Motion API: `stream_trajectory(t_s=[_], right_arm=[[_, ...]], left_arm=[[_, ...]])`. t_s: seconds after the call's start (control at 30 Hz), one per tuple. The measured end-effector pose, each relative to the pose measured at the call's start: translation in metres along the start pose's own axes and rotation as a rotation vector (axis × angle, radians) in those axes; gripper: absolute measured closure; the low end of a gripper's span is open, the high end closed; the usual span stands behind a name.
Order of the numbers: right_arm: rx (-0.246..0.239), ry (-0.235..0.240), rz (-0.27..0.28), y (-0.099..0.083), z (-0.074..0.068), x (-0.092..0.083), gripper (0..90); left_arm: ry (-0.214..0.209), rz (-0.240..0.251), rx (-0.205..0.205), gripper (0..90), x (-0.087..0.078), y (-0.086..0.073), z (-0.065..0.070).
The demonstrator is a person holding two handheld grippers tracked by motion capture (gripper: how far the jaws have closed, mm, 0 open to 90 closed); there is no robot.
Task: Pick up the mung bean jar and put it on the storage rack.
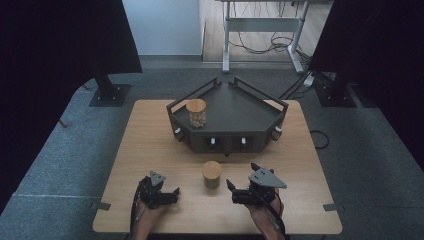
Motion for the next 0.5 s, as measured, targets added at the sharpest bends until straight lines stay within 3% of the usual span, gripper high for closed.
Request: stream_trajectory(t_s=[0.5], right_arm=[[-0.023, 0.009, 0.012, -0.0025, -0.0099, 0.0089, 3.0]], left_arm=[[0.000, 0.000, 0.000, 2.4, 0.0000, 0.0000, 0.0000]])
Point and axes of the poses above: each handheld gripper's, and its own axes: x roughly forward along the jaws, y roughly out of its top, z roughly to its right, the point moved 1 cm from there along x, roughly forward along the jaws, and after that the axes turned 13 degrees about x, right-handed, at the moved point
